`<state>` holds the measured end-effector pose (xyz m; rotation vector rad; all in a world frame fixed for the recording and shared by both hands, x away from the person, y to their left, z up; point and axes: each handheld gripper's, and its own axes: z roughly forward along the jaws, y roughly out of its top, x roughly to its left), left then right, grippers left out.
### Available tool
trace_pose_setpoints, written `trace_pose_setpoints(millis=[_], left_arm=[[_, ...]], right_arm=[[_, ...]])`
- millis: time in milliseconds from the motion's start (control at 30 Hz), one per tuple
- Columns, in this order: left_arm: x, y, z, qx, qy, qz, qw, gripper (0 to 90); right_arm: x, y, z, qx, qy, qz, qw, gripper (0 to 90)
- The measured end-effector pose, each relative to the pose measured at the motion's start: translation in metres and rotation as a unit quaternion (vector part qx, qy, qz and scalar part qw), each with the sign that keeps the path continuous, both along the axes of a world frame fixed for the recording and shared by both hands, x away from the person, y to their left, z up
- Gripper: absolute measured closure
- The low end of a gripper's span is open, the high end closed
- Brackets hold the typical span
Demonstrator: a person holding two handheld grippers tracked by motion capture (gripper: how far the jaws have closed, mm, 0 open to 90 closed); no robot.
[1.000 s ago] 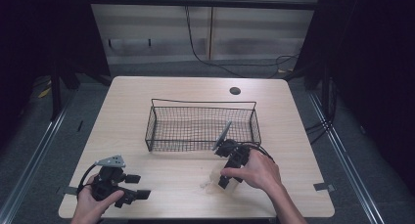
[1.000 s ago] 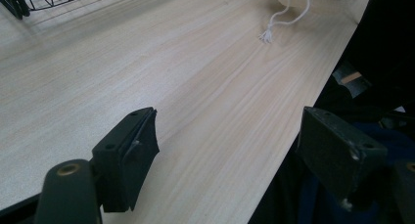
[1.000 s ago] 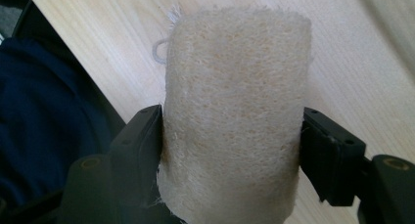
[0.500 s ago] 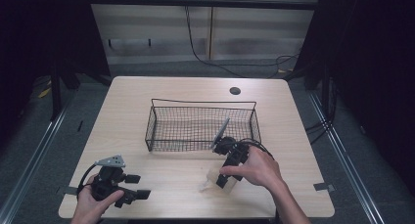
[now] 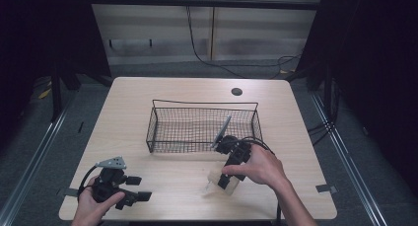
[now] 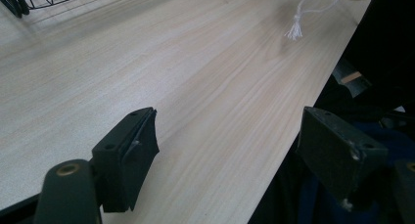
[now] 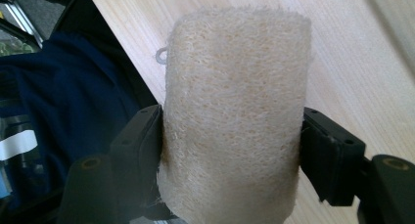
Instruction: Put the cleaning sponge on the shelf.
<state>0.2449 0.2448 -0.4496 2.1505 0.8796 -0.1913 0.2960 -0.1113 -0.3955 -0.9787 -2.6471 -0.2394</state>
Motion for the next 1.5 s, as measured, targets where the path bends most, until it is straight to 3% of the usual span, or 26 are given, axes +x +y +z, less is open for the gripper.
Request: trace_pose_setpoints(millis=[267, 633, 933, 1133, 1167, 1500], left_arm=[[0.000, 0.000, 0.000, -0.002, 0.001, 0.000, 1.0000, 21.9], [0.000, 0.000, 0.000, -0.002, 0.000, 0.000, 1.0000, 21.8], [0.000, 0.000, 0.000, -0.003, 0.001, 0.000, 1.0000, 21.7], [0.000, 0.000, 0.000, -0.003, 0.001, -0.002, 1.0000, 21.7], [0.000, 0.000, 0.000, -0.003, 0.000, -0.001, 1.0000, 21.7], [0.000, 0.000, 0.001, -0.006, 0.000, -0.006, 1.0000, 20.0]], right_arm=[[0.002, 0.000, 0.004, 0.012, 0.004, 0.001, 0.9999, 30.1], [0.006, -0.001, 0.014, 0.011, -0.009, 0.000, 0.9999, 30.1], [0.010, -0.001, 0.015, 0.020, 0.006, 0.008, 0.9997, 30.0], [0.013, 0.002, 0.023, 0.023, -0.010, 0.013, 0.9996, 30.0], [0.013, 0.004, 0.024, 0.031, -0.009, 0.020, 0.9993, 30.0], [0.017, 0.009, 0.027, 0.023, -0.014, 0.019, 0.9995, 30.0]])
